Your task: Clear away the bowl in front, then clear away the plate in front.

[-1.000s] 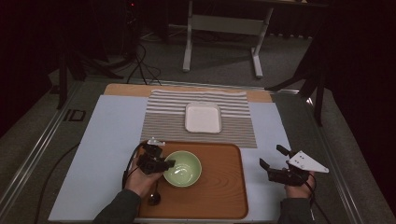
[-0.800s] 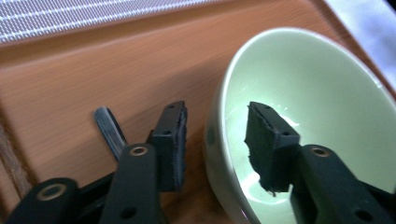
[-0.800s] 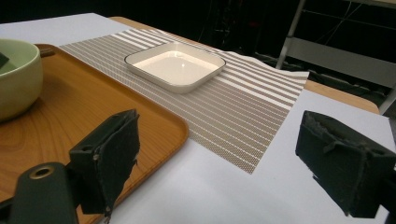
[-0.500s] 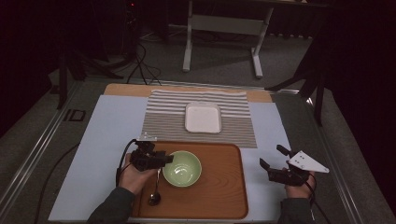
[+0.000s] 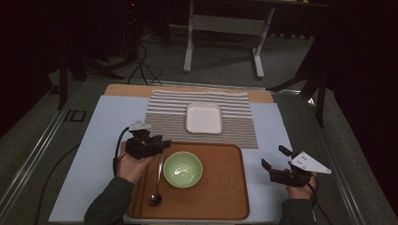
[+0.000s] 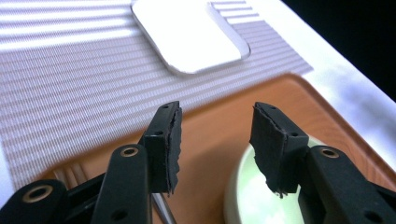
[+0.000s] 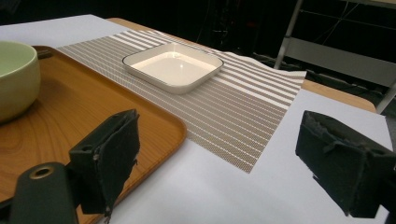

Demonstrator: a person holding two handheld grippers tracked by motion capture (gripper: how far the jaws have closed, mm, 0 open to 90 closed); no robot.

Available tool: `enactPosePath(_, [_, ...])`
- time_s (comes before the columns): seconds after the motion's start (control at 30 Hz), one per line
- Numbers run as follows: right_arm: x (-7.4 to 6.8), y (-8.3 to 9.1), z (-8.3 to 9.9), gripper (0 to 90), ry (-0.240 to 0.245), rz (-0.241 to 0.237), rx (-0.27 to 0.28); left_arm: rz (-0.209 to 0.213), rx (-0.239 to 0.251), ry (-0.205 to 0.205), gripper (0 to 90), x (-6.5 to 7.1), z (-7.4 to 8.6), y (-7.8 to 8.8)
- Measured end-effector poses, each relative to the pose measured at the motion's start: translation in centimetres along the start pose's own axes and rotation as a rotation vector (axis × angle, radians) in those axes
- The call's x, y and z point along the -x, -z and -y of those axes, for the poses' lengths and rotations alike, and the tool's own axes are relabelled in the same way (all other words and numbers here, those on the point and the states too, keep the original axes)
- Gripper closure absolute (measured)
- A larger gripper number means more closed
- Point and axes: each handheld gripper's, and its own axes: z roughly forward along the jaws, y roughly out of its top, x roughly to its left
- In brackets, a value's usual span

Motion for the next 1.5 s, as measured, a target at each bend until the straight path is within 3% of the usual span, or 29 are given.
enactPosePath(0.2, [0.0, 0.0, 0.0, 13.0, 0.000, 0.001, -0.001, -0.029, 0.039, 0.012, 52.2, -0.6, -2.3, -0.7])
enactPosePath(0.53, [0.1, 0.1, 0.0, 13.0, -0.003, 0.002, 0.000, -0.068, -0.027, -0.023, 51.3, -1.3, -5.6, -3.9])
enactPosePath(0.73, [0.1, 0.1, 0.1, 13.0, -0.005, 0.003, 0.003, -0.083, -0.099, -0.045, 51.4, -1.9, -6.8, -7.2])
enactPosePath(0.9, [0.1, 0.0, 0.0, 13.0, -0.005, 0.001, 0.003, -0.093, -0.167, -0.067, 52.5, -2.4, -7.2, -10.1])
enactPosePath(1.17, [0.3, 0.1, 0.1, 13.0, -0.008, 0.005, 0.007, -0.106, -0.231, -0.059, 60.1, -2.9, -7.1, -13.4])
enactPosePath(1.4, [0.3, 0.2, 0.1, 13.0, -0.007, 0.004, 0.009, -0.137, -0.298, -0.061, 69.6, -3.1, -6.7, -15.4])
enactPosePath(1.5, [0.4, 0.2, 0.1, 13.0, -0.011, 0.005, 0.009, -0.130, -0.298, -0.051, 71.2, -3.2, -6.6, -15.8])
